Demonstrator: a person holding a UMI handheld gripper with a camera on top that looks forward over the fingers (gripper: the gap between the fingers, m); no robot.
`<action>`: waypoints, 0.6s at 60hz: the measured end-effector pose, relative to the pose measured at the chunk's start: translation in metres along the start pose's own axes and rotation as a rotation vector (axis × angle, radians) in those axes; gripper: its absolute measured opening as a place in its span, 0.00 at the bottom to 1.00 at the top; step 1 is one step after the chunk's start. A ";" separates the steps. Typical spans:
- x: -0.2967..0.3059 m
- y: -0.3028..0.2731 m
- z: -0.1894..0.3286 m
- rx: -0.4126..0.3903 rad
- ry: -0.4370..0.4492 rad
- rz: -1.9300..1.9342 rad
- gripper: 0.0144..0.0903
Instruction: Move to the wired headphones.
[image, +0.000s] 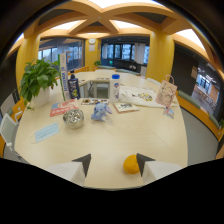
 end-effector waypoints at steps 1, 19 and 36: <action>-0.007 -0.006 -0.002 0.000 0.001 0.002 0.94; -0.031 0.005 -0.022 0.007 0.043 -0.011 0.94; -0.101 -0.018 -0.022 0.055 0.033 -0.028 0.94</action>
